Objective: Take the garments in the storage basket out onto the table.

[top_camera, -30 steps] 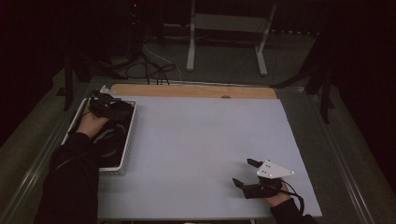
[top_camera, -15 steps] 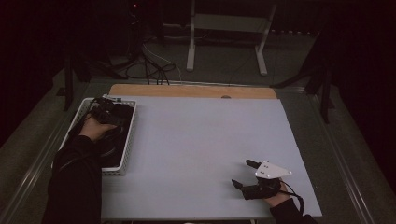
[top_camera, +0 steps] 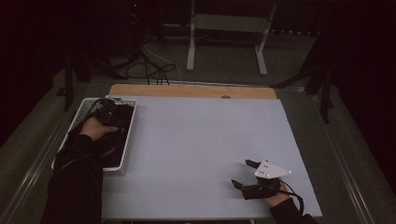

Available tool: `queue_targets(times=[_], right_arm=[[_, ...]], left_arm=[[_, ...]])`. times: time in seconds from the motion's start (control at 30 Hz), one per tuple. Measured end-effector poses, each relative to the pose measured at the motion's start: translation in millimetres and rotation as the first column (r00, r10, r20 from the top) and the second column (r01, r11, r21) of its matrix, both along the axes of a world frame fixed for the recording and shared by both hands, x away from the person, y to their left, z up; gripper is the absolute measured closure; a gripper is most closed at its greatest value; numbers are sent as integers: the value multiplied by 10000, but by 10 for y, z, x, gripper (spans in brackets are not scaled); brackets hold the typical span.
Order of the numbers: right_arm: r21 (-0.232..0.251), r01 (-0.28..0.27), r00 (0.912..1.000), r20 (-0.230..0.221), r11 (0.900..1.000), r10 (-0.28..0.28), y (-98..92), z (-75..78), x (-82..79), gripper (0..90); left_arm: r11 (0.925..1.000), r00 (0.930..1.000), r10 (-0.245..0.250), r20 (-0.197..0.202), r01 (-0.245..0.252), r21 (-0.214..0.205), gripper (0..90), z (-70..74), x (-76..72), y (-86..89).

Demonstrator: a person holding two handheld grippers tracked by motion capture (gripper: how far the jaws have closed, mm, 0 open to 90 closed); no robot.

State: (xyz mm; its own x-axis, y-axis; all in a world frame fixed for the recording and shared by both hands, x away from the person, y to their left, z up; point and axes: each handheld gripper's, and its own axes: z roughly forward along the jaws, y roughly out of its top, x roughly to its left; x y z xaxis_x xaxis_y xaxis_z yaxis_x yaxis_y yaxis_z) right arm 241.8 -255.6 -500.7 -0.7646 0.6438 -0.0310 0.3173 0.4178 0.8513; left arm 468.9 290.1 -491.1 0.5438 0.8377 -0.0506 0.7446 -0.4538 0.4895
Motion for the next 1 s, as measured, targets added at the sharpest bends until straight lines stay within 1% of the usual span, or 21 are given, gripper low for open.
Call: queue_targets(times=[0.03,0.07,0.1,0.17,0.2,0.23,0.27,0.33,0.4,0.47,0.57,0.6,0.67,0.7,0.73,0.77,0.8,0.83,0.87,0.97,1.0], right_arm=[[2,3,10000,2,10000,-3,2,0,0,108],[12,-1,10000,1,10000,1,1,1,1,109],[2,-6,10000,-21,10000,6,0,0,3,109],[-29,6,10000,-12,10000,-6,1,-2,3,109],[-21,7,10000,-20,10000,-7,0,-3,4,109],[-22,21,10000,-25,10000,-21,-2,-3,7,109],[-1,32,10000,-4,10000,-32,-4,-2,9,109],[66,75,10000,21,10000,-75,-6,5,5,109],[65,79,10000,43,9999,-80,-8,9,2,109],[119,125,9999,82,9999,-126,-17,18,-3,109],[163,145,9998,97,9998,-146,-24,21,-1,109],[162,150,9998,110,9998,-152,-25,22,-1,109],[201,165,9998,124,9997,-168,-26,26,-4,109],[221,174,9997,148,9996,-177,-28,28,-4,109],[236,174,9997,175,9996,-178,-30,31,-4,109],[237,182,9996,189,9996,-186,-32,33,-6,109],[238,200,9996,197,9995,-205,-33,35,-7,109],[243,200,9996,200,9995,-205,-35,37,-7,109],[246,204,9996,206,9995,-209,-36,39,-7,109],[295,216,9994,252,9993,-223,-42,44,-9,109],[295,218,9994,258,9993,-225,-44,45,-8,109]], left_arm=[[10000,10000,-54,58,55,-28,561,2,-4,12],[9999,9997,-130,229,131,-32,575,-1,-19,17],[9994,9981,-332,523,330,35,588,-7,-40,17],[9992,9968,-376,701,369,125,603,9,-59,13],[9990,9962,-420,761,406,207,619,26,-63,12],[9994,9973,-298,671,284,213,629,54,-60,11],[9985,9964,-385,760,354,418,641,75,-57,2],[9974,9959,-431,792,383,607,643,121,-66,-15],[9974,9959,-431,792,383,607,646,121,-66,-15],[9976,9935,-379,1076,314,617,647,190,-105,-9],[9977,9918,-423,1206,355,582,649,225,-141,-4],[9983,9923,-390,1178,336,475,649,242,-150,4],[9984,9903,-436,1320,384,421,652,288,-182,20],[9994,9908,-328,1312,308,172,652,313,-198,32],[9992,9893,-394,1406,381,121,653,339,-218,49],[9996,9888,-277,1467,275,30,655,367,-237,63],[9995,9882,-294,1502,312,-98,655,396,-257,77],[9990,9855,-397,1648,423,-125,656,422,-280,92],[9990,9851,-342,1685,383,-212,657,453,-302,108],[9973,9801,-418,1943,528,-518,659,538,-378,157],[9965,9770,-410,2094,553,-628,659,567,-406,174]])
